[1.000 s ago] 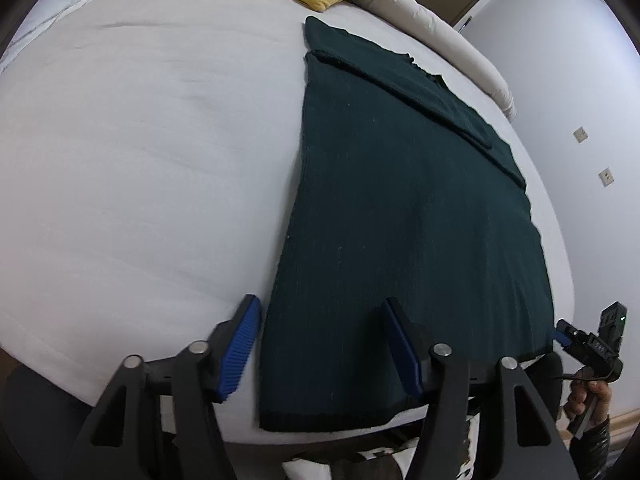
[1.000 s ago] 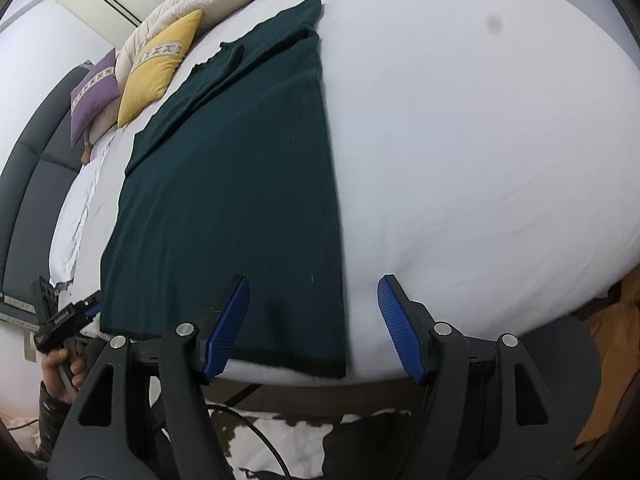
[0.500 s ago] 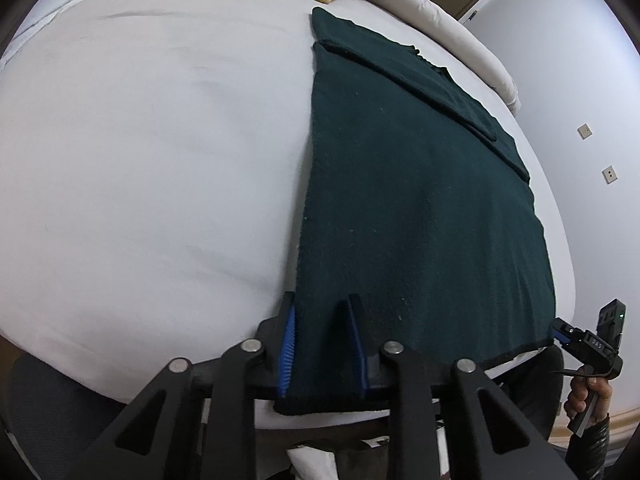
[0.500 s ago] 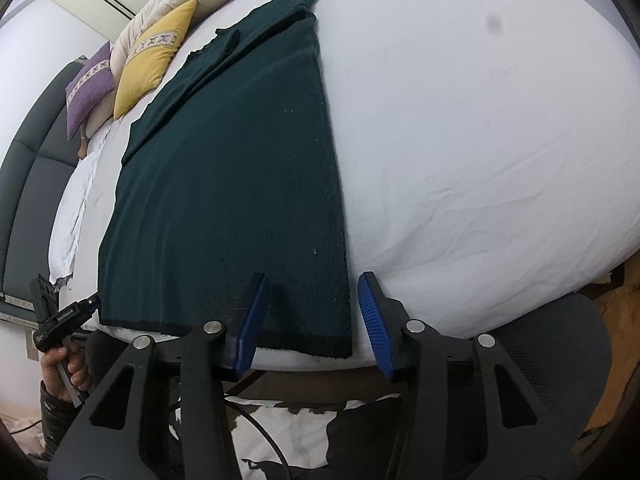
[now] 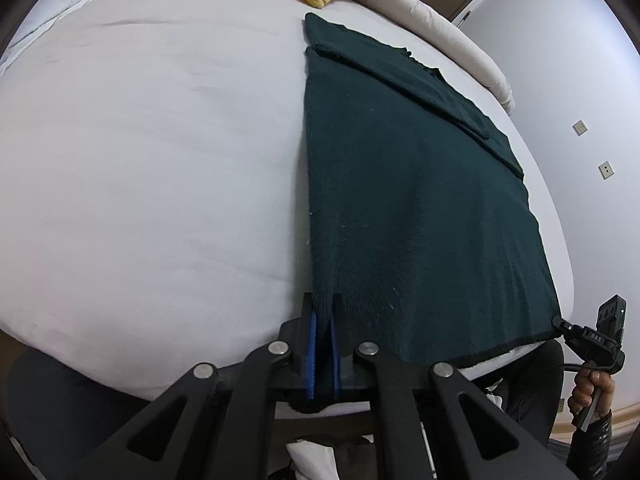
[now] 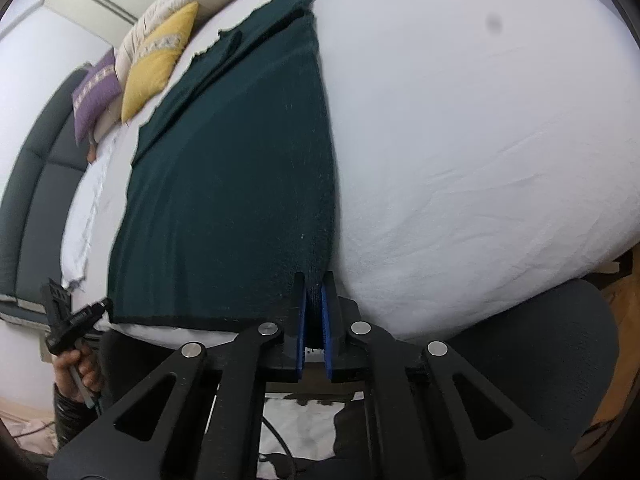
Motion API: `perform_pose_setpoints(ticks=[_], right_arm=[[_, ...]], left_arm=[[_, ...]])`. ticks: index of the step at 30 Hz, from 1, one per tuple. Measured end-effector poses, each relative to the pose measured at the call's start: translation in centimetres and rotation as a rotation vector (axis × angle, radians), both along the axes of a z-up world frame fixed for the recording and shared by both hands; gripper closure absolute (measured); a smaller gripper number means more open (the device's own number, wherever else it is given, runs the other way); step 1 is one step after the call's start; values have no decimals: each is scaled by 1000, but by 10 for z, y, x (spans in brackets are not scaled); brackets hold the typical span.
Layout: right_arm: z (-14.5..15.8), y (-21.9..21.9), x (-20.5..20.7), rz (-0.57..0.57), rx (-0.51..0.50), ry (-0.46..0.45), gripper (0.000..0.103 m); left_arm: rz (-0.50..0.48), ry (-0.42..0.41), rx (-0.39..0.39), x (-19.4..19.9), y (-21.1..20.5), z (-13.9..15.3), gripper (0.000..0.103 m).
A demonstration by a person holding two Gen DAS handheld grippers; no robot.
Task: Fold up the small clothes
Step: 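Lift the hem with both grippers and fold it toward the collar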
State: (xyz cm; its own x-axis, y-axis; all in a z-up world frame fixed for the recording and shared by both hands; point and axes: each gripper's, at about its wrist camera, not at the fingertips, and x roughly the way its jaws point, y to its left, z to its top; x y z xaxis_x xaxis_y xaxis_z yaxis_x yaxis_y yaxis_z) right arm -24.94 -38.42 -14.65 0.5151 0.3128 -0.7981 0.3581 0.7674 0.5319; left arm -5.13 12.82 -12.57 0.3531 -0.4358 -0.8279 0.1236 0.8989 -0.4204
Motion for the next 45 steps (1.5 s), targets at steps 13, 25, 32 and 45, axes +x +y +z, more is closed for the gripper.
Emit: perform_pose_setpoints(ticks=[13,25,32,45], right_arm=[[50,-21,0,-49,116,-186,99],[105,-33,82,-75,215,-324,99],[120,-57,163,-153,224,-345,99],[101,-99,303,-293,203,-339,99]], left_arm=[[36,-27,-280,1,14,40,97],[101,-69,-553,76,9,82,97],[206,-37,-646,146,20,73,97],[266,-40,-619,262,8,53,97]])
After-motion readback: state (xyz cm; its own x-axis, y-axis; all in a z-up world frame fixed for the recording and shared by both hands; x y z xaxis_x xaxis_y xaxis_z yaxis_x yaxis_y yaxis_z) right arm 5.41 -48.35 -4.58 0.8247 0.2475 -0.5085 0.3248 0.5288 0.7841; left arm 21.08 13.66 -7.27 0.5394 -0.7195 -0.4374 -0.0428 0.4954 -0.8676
